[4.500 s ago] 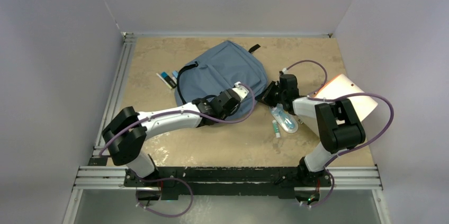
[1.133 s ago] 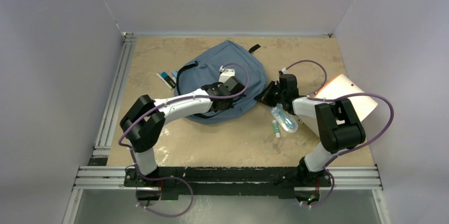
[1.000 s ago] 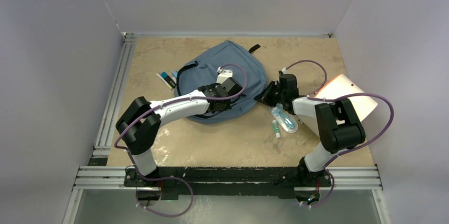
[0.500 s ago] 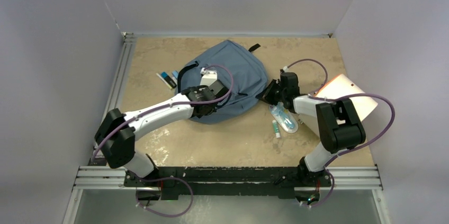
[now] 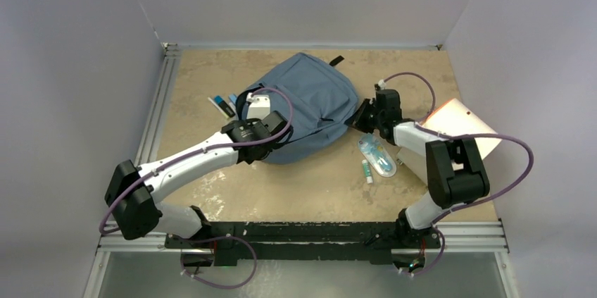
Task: Pack the student bag
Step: Zip the student bag at the center of the board.
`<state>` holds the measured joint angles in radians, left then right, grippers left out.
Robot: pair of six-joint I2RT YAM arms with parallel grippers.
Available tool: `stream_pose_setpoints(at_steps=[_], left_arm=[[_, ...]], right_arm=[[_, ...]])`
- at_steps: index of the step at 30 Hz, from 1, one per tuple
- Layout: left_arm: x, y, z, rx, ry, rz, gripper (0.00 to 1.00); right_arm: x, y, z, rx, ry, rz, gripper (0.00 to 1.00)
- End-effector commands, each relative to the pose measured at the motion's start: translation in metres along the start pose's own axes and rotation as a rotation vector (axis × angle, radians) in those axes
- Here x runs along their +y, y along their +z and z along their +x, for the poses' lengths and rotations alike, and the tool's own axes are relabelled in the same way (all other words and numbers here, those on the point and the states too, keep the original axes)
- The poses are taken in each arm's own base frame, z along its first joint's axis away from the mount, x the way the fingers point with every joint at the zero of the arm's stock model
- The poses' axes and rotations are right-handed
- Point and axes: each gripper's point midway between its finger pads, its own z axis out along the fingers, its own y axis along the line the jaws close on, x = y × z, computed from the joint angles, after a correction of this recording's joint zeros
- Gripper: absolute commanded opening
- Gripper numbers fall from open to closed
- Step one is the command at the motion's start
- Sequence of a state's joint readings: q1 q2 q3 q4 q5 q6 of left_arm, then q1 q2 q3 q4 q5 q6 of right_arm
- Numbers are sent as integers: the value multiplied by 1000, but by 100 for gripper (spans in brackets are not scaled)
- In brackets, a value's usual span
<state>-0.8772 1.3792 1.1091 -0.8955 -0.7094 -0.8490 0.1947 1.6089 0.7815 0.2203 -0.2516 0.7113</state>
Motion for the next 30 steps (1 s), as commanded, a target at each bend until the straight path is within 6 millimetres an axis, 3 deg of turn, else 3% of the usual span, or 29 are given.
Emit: stream_pose_setpoints(at_steps=[1, 4, 7, 11, 15, 16, 20, 24, 27, 30], left_arm=[[21, -6, -7, -40, 44, -21, 0], [17, -6, -8, -45, 34, 3, 0], [14, -5, -4, -31, 18, 10, 0], [10, -5, 1, -11, -14, 28, 0], [7, -7, -1, -9, -52, 71, 0], [7, -6, -3, -6, -68, 83, 0], [8, -3, -11, -5, -129, 158, 0], [10, -3, -17, -8, -160, 188, 0], [8, -4, -17, -10, -157, 204, 0], [4, -5, -19, -21, -154, 238, 0]], right_arm=[[20, -35, -81, -278, -189, 19, 13], [43, -58, -87, -314, -250, -46, 28], [60, -78, -88, -348, -280, -88, 50], [65, -91, -82, -353, -299, -115, 58], [89, -98, -67, -363, -405, -199, 59], [98, -96, -59, -356, -432, -217, 60], [158, -90, 5, -284, -624, -403, 56], [209, -123, 68, -323, -855, -737, 57], [226, -156, 99, -440, -1019, -968, 62], [232, -166, 122, -503, -1207, -1084, 66]])
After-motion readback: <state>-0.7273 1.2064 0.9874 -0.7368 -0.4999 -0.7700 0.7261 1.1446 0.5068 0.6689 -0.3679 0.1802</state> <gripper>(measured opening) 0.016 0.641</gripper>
